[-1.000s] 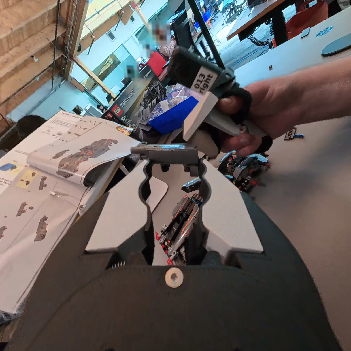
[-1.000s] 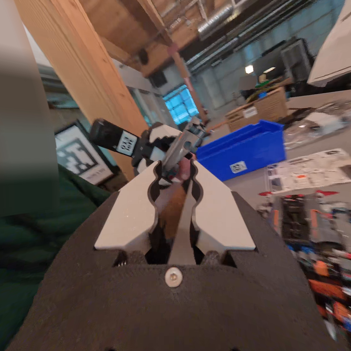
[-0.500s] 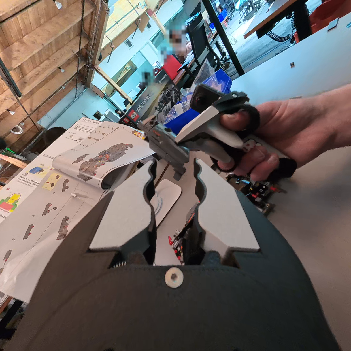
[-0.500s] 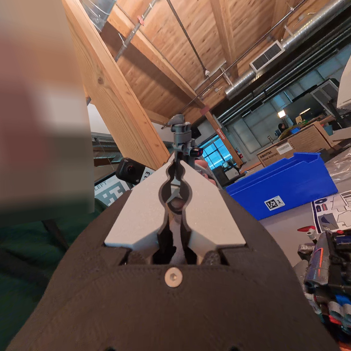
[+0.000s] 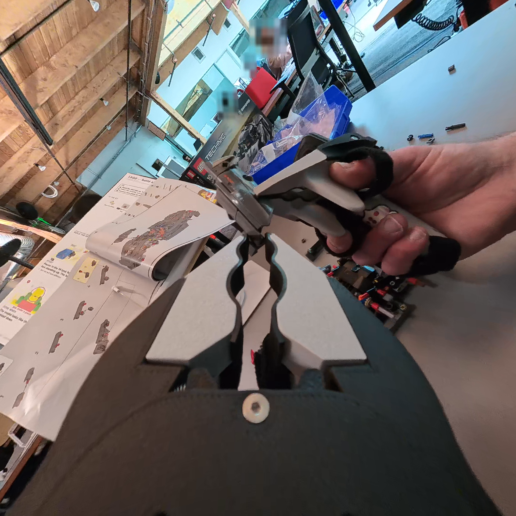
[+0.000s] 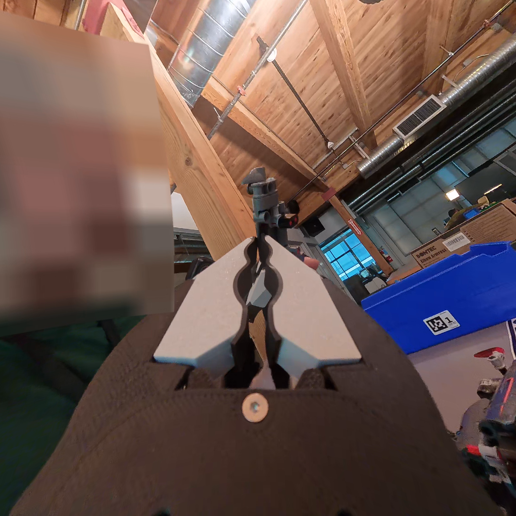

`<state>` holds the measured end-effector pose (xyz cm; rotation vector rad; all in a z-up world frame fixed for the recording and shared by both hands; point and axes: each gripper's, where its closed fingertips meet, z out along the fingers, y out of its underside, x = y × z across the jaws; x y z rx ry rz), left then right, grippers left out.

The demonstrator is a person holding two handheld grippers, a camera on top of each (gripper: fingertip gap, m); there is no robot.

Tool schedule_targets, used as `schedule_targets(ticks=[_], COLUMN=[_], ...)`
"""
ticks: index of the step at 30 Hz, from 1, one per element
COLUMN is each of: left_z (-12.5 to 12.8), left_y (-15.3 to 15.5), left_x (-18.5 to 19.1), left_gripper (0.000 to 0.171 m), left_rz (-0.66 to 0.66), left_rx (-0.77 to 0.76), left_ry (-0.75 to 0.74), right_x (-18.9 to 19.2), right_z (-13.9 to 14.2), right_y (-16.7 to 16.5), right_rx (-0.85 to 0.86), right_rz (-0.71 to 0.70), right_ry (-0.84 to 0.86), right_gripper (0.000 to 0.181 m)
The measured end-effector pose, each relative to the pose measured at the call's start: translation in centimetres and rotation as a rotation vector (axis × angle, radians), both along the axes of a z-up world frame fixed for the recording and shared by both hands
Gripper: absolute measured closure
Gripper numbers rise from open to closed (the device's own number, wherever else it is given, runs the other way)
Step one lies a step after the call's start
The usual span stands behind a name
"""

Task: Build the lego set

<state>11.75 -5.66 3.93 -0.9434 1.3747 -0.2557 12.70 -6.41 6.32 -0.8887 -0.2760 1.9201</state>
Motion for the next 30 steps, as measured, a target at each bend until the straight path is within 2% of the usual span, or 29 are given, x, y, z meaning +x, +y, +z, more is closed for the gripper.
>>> schedule_targets(ticks=[6,15,22,30], left_z=[0.1,1.0,1.2,1.0], left_y=[-1.0,-2.3,-2.3,-1.9], left_x=[0.3,0.2,0.3,0.3], left_gripper=[0.163,0.164,0.165,0.166], left_rz=[-0.086,-0.276,-0.337,-0.336], left_rx=[-0.088,-0.317,-0.439,-0.488], left_ry=[-0.049,-0.167,-0.239,-0.283], right_x=[0.5,0.6,0.6,0.5], right_z=[-0.1,0.2,0.4,0.1], right_y=[-0.9,-2.4,-2.5,-2.4], right_rx=[0.015,0.077,0.091,0.088], right_rz=[-0.002,0.012,-0.027,-0.074], right_ry=[0.021,0.020,-0.003,-0.040], right_gripper=[0.181,0.181,0.181,0.181])
